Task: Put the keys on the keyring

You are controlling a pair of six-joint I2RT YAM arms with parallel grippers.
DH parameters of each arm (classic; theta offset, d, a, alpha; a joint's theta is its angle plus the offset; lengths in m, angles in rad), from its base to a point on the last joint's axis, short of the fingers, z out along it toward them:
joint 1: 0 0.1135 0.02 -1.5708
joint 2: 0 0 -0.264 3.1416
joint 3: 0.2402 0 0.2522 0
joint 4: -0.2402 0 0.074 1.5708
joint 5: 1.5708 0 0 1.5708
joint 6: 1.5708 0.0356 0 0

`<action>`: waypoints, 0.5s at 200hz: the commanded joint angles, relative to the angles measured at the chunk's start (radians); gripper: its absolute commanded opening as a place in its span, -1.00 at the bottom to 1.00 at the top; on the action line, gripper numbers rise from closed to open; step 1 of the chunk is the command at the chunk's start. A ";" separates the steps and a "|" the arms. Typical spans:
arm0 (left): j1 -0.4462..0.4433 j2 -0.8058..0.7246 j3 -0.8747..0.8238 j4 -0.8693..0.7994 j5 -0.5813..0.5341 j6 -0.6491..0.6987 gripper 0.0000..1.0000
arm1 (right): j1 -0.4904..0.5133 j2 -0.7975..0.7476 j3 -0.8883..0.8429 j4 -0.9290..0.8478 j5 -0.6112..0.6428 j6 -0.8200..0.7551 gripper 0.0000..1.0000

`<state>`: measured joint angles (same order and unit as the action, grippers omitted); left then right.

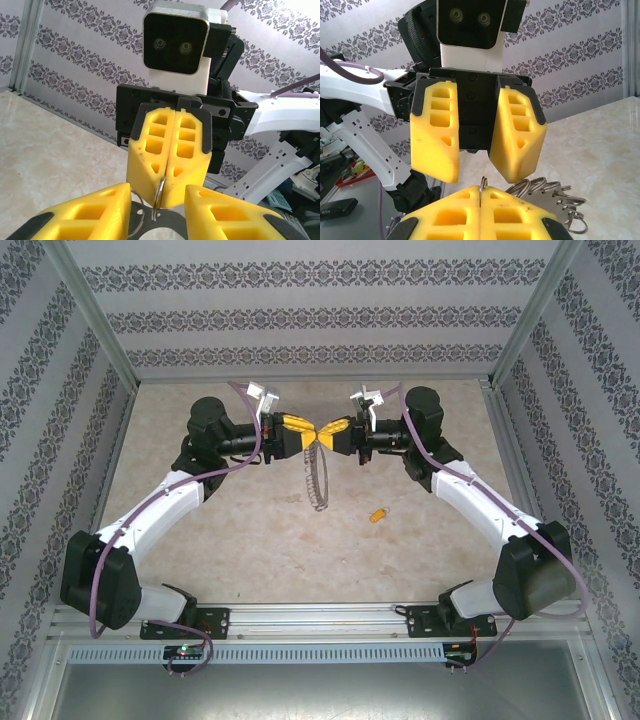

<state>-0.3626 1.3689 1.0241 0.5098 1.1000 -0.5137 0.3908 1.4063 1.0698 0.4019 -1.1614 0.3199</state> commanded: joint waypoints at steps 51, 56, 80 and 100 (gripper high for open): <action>-0.011 0.009 -0.008 0.051 0.076 -0.004 -0.49 | 0.017 0.020 0.029 0.069 -0.010 0.013 -1.00; -0.010 0.010 -0.010 0.046 0.076 -0.001 -0.51 | 0.017 0.021 0.029 0.069 -0.008 0.013 -1.00; -0.012 0.007 -0.012 0.033 0.089 0.011 -0.63 | 0.017 0.022 0.030 0.073 -0.005 0.015 -1.00; -0.014 0.007 -0.013 0.026 0.097 0.018 -0.74 | 0.017 0.026 0.032 0.075 -0.005 0.019 -1.00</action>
<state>-0.3653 1.3769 1.0229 0.5133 1.1301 -0.5205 0.3977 1.4231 1.0702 0.4164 -1.1694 0.3351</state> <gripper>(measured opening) 0.160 0.050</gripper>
